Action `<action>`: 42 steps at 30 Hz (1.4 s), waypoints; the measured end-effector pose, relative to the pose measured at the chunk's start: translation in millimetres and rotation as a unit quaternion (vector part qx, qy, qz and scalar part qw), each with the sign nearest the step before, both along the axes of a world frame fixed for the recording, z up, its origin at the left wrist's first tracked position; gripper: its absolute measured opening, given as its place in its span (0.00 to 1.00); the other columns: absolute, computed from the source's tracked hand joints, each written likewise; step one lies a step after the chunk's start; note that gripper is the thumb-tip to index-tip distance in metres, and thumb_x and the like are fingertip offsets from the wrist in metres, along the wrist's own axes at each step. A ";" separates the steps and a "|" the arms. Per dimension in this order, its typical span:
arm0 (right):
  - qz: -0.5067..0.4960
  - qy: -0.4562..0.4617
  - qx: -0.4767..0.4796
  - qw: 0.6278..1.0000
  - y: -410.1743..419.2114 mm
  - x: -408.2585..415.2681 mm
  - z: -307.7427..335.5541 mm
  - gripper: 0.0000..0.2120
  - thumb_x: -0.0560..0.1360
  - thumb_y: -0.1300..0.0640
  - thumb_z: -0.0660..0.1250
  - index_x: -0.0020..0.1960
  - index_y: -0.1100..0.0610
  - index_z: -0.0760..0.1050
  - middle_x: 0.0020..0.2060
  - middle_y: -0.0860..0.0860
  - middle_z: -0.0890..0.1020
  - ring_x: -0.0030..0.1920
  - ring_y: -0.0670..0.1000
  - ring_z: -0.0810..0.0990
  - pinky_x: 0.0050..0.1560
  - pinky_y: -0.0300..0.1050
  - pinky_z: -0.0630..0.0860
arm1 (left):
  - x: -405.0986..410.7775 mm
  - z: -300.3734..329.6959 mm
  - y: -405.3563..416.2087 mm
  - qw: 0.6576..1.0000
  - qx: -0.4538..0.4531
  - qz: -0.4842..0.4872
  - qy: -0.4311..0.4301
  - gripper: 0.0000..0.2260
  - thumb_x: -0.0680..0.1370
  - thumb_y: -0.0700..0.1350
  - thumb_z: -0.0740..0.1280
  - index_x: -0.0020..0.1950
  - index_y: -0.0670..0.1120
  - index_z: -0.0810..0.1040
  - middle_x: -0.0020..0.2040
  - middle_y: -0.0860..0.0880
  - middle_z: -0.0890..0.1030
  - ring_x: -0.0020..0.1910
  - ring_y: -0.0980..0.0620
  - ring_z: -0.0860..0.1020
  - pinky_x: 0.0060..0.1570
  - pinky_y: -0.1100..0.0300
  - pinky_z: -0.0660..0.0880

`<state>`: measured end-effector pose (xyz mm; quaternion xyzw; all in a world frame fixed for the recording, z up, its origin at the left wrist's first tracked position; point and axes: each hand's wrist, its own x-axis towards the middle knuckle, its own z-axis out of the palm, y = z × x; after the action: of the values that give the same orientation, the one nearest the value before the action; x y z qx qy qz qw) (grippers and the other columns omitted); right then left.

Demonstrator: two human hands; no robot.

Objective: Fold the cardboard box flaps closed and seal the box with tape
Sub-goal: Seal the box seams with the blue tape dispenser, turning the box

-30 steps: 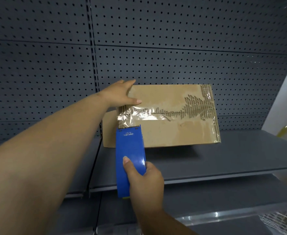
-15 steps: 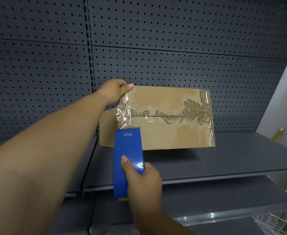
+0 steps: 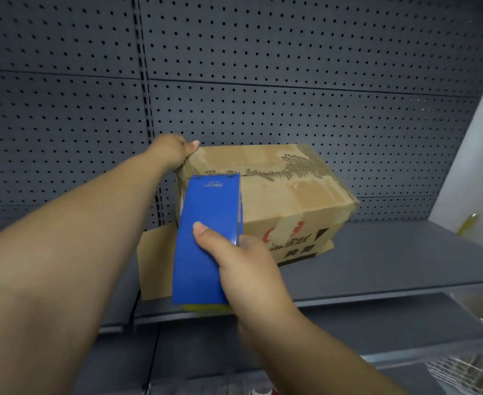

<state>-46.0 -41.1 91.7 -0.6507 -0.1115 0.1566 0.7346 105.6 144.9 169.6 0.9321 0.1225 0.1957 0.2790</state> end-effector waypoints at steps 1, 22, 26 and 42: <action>-0.001 0.003 -0.001 1.000 0.9 0.3 0.9 0.16 0.71 0.46 0.70 0.51 0.57 0.80 0.47 0.50 0.85 0.47 0.50 0.84 0.55 0.51 0.79 | -0.6 -2.9 2.3 1.000 0.012 0.009 -0.012 0.21 0.80 0.54 0.58 0.56 0.37 0.77 0.57 0.38 0.78 0.55 0.42 0.75 0.53 0.54 0.69; -0.038 -0.037 -0.071 0.996 6.6 7.4 7.7 0.13 0.72 0.42 0.68 0.41 0.52 0.77 0.45 0.48 0.84 0.46 0.50 0.83 0.51 0.47 0.78 | -67.3 -7.2 -32.2 0.955 0.203 -0.127 0.173 0.27 0.81 0.52 0.53 0.76 0.51 0.45 0.77 0.49 0.42 0.76 0.47 0.40 0.73 0.49 0.42; -0.017 -0.024 -0.059 0.998 -3.4 0.9 5.9 0.12 0.72 0.44 0.69 0.45 0.53 0.79 0.46 0.49 0.84 0.46 0.50 0.83 0.44 0.42 0.77 | -64.0 -12.2 -30.1 0.919 0.324 -0.116 0.192 0.30 0.79 0.56 0.54 0.76 0.55 0.41 0.77 0.48 0.39 0.76 0.46 0.39 0.73 0.46 0.42; 0.015 0.040 0.008 0.999 -36.1 -35.3 -20.4 0.09 0.71 0.47 0.70 0.41 0.54 0.79 0.43 0.52 0.84 0.47 0.56 0.84 0.54 0.57 0.80 | -81.8 -23.0 -43.6 0.912 0.370 -0.069 0.163 0.21 0.81 0.57 0.41 0.74 0.62 0.44 0.77 0.54 0.41 0.76 0.50 0.41 0.72 0.49 0.38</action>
<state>-81.2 -77.2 71.3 -0.6362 -0.0928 0.1929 0.7413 23.9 101.3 146.6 0.9937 0.0206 0.0526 -0.0966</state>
